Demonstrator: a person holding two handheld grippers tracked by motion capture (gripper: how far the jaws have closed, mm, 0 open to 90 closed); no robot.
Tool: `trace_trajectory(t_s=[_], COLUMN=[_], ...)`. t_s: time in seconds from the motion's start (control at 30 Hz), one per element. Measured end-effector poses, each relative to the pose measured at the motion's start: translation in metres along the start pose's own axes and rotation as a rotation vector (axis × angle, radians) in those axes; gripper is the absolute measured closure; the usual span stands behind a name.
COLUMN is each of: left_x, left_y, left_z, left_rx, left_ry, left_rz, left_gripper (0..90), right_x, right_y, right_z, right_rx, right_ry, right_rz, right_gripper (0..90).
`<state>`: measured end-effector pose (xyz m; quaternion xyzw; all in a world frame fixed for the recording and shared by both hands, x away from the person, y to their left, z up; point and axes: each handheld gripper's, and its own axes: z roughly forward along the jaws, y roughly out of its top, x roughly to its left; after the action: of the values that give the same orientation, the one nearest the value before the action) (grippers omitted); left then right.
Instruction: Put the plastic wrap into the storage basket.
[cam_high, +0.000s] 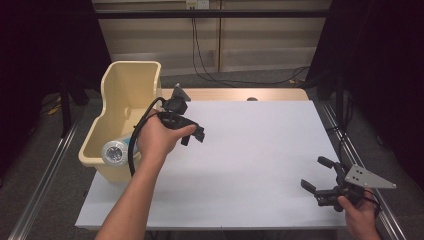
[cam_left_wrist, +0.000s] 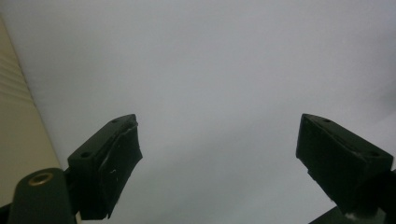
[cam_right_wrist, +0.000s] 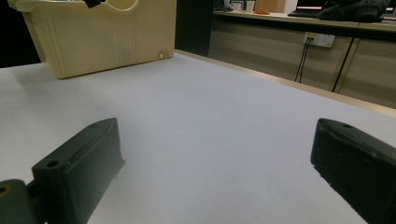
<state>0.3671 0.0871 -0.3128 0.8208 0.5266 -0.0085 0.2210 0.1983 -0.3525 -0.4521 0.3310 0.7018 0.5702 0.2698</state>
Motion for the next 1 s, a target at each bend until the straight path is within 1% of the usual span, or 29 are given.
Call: trace_trajectory(t_s=[0.07,0.1,0.17,0.23,0.43,0.47,0.53,0.57,0.7,0.8,0.87,0.93,1.0], left_x=[0.0,-0.001,-0.001,-0.001,-0.002,-0.002,-0.002,-0.002,-0.003,-0.003,-0.003,-0.002,-0.003], left_y=[-0.002,-0.003,-0.004,-0.006,-0.011,-0.012,-0.014,-0.015,-0.019,-0.022,-0.024,-0.026,-0.028], left_z=[0.005,0.008,0.013,0.018,0.027,0.028,0.031,0.032,0.04,0.046,0.05,0.054,0.058], left_rx=[0.003,0.012,0.02,0.027,0.042,0.038,0.042,0.048,0.04,0.048,0.048,0.051,0.054], left_ry=[-0.005,0.001,-0.005,-0.003,0.01,0.012,0.008,0.011,0.011,0.005,0.011,0.005,0.012], left_rz=[0.005,0.007,0.008,0.019,0.03,0.03,0.026,0.035,0.03,0.029,0.032,0.032,0.031], left_gripper=[12.8,12.7,12.7,12.5,12.3,12.3,12.4,12.4,12.4,12.4,12.4,12.4,12.0], right_x=[0.0,0.0,0.0,0.0,0.001,0.001,0.001,0.001,0.001,0.001,0.001,0.001,0.001], right_y=[0.0,0.0,0.0,0.0,0.0,0.0,0.0,0.0,0.0,0.0,0.0,0.0,0.0], right_z=[0.0,0.0,0.0,0.001,0.001,0.001,0.001,0.001,0.001,0.001,0.001,0.001,0.001], right_rx=[0.001,0.001,-0.001,0.001,0.001,0.002,0.001,0.002,0.004,0.002,0.003,0.004,0.003], right_ry=[0.001,0.002,0.003,0.004,0.005,0.005,0.005,0.005,0.005,0.005,0.004,0.004,0.006], right_rz=[0.002,0.002,0.001,0.001,0.001,0.002,0.002,0.001,-0.002,-0.002,-0.001,-0.003,-0.002], right_gripper=[1.5,1.4,1.5,1.5,1.5,1.5,1.5,1.5,1.5,1.4,1.4,1.5,1.5])
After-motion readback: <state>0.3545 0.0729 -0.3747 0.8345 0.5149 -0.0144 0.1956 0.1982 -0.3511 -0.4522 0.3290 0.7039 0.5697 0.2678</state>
